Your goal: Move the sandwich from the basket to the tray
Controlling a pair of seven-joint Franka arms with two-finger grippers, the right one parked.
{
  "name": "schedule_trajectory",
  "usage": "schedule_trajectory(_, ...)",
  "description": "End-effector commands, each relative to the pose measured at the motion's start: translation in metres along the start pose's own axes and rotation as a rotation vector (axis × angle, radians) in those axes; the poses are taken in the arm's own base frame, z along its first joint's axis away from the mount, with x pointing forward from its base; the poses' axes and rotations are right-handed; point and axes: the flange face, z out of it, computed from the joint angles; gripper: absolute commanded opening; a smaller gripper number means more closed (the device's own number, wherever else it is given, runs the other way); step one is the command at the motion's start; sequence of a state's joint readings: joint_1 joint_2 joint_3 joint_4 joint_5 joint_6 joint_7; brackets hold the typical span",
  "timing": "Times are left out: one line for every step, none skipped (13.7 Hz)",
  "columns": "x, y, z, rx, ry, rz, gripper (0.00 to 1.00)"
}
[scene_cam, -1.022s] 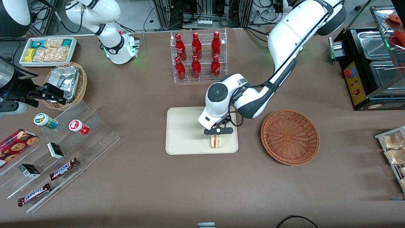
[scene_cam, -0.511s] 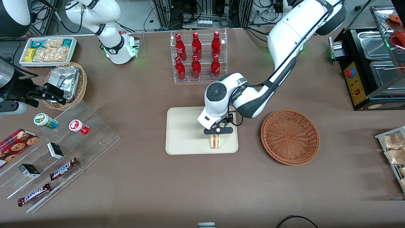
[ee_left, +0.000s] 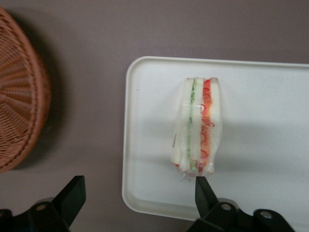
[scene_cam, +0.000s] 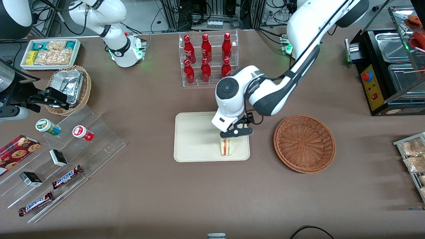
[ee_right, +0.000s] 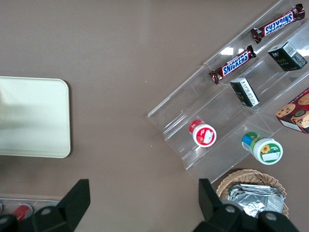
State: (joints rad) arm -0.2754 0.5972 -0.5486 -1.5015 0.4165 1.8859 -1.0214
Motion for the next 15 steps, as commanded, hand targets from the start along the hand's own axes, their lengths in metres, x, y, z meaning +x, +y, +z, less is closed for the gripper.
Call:
schedule_trajectory(0.002,-0.035,-0.047,0.0,0.019,-0.064,1.0)
schedule_trajectory(0.007,-0.047,-0.058,0.003,0.019,-0.079,1.0)
schedule_trajectory(0.01,-0.058,-0.07,0.001,0.016,-0.08,1.0)
schedule_trajectory(0.014,-0.069,-0.083,-0.008,0.021,-0.076,1.0)
schedule_trajectory(0.016,-0.079,-0.095,-0.02,0.029,-0.063,1.0)
schedule_trajectory(0.019,-0.09,-0.104,-0.011,0.033,-0.054,1.0)
schedule_trajectory(0.021,-0.101,-0.113,0.001,0.043,-0.044,1.0)
schedule_trajectory(0.023,-0.111,-0.124,-0.002,0.062,-0.041,1.0)
schedule_trajectory(0.027,-0.123,-0.134,-0.011,0.072,-0.051,1.0)
schedule_trajectory(0.032,-0.139,-0.147,-0.042,0.067,-0.071,1.0)
schedule_trajectory(0.037,-0.157,-0.158,-0.071,0.057,-0.074,1.0)
schedule_trajectory(0.039,-0.172,-0.17,-0.087,0.054,-0.051,1.0)
schedule_trajectory(0.041,-0.188,-0.174,-0.083,0.039,-0.033,1.0)
schedule_trajectory(0.042,-0.201,-0.181,-0.084,0.034,-0.022,1.0)
schedule_trajectory(0.045,-0.216,-0.187,-0.088,0.03,-0.036,1.0)
